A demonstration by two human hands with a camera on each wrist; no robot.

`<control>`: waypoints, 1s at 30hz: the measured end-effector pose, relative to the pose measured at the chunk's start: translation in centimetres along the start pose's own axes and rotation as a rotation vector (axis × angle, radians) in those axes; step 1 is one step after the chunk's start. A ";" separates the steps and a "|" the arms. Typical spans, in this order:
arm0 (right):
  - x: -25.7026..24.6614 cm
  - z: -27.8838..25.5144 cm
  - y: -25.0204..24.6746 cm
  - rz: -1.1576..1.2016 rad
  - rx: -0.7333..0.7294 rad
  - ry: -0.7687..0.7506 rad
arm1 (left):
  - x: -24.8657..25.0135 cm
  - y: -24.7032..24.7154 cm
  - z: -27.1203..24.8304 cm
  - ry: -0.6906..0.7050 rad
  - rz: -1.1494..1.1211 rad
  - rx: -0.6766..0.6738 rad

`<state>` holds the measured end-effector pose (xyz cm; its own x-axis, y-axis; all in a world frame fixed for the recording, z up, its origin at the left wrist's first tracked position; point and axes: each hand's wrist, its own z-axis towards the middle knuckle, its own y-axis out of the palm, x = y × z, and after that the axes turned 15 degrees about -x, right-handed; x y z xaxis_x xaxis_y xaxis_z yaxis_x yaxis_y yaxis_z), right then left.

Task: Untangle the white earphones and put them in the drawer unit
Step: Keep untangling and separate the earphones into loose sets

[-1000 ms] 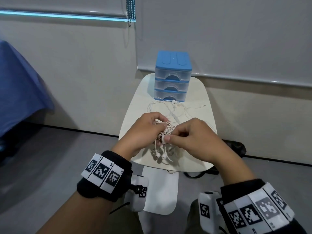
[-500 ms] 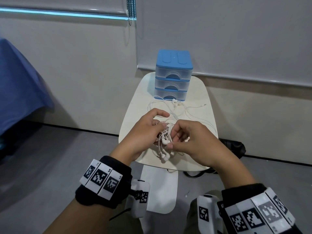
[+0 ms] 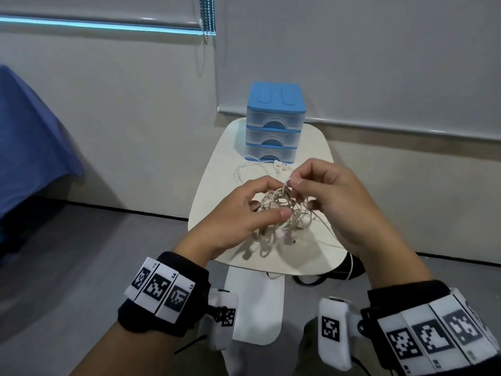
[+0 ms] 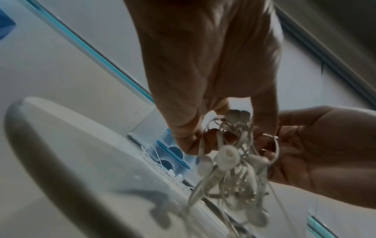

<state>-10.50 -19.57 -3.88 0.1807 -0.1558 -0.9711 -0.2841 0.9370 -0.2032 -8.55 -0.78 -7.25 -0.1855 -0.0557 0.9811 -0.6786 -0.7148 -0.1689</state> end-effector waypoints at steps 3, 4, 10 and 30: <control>-1.1 0.4 -0.1 0.093 0.043 -0.062 | 0.1 -0.1 0.3 -0.023 0.087 0.004; -1.5 0.4 -0.2 0.138 0.047 -0.089 | 0.3 -0.2 0.4 -0.033 0.119 -0.005; -3.1 1.2 0.1 0.414 0.064 -0.104 | 1.6 -0.4 0.8 -0.088 0.122 0.066; -3.3 0.5 -1.3 0.296 0.107 -0.058 | 0.5 -1.6 1.2 -0.099 0.321 0.152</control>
<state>-10.27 -20.10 -0.39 0.1588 0.1440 -0.9768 -0.2326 0.9669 0.1048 -6.73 -0.48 -6.39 -0.2970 -0.3558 0.8861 -0.4826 -0.7448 -0.4608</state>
